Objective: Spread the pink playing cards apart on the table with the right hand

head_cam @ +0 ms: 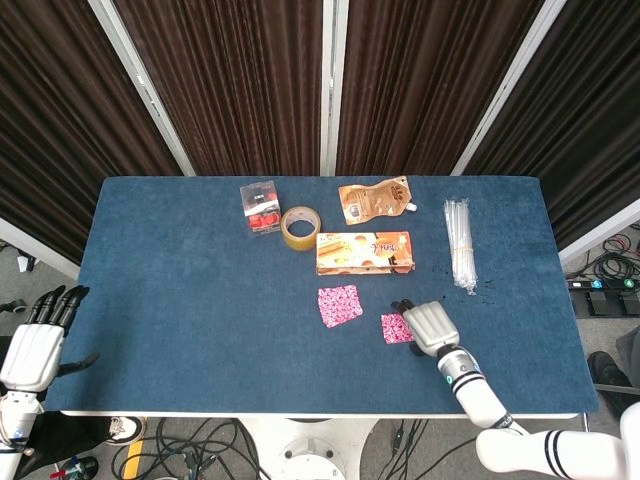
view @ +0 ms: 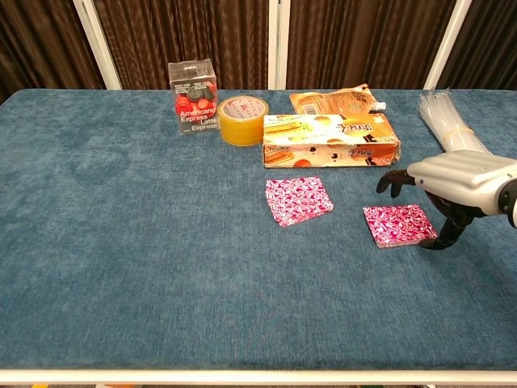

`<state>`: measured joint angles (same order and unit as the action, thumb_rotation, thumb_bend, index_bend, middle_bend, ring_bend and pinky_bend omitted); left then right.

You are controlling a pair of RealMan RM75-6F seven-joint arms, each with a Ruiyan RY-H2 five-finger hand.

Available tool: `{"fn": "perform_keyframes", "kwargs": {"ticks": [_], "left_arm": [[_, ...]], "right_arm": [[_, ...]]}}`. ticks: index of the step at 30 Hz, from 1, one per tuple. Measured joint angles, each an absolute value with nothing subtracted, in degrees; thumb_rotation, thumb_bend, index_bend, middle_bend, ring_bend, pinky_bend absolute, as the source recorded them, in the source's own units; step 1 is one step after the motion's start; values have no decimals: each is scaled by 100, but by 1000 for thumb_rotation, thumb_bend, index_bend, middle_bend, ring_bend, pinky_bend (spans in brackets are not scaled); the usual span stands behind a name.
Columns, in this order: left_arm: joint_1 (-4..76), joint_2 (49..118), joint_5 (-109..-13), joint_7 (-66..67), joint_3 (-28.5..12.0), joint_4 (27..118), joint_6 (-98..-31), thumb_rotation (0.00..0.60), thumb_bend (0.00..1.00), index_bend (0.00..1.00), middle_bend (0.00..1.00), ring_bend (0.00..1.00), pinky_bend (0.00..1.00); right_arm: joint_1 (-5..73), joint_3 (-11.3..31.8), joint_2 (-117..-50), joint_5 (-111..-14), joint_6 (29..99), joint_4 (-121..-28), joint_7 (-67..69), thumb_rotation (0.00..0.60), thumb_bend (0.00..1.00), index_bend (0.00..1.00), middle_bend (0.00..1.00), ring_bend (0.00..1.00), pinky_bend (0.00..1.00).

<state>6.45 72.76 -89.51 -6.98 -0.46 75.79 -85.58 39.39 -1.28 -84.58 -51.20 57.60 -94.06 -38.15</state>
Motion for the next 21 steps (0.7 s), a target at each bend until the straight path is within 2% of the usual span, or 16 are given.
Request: {"fn": "perform_keyframes", "kwargs": {"ticks": [21], "left_arm": [[630,7320,-8942,-801,-27,7467,-8559,600,0,56,71,0,105]], "right_arm": [[3959,-48,-8812,-4899,5995,-9233,-4299,600,147,224,235,663,762]]}}
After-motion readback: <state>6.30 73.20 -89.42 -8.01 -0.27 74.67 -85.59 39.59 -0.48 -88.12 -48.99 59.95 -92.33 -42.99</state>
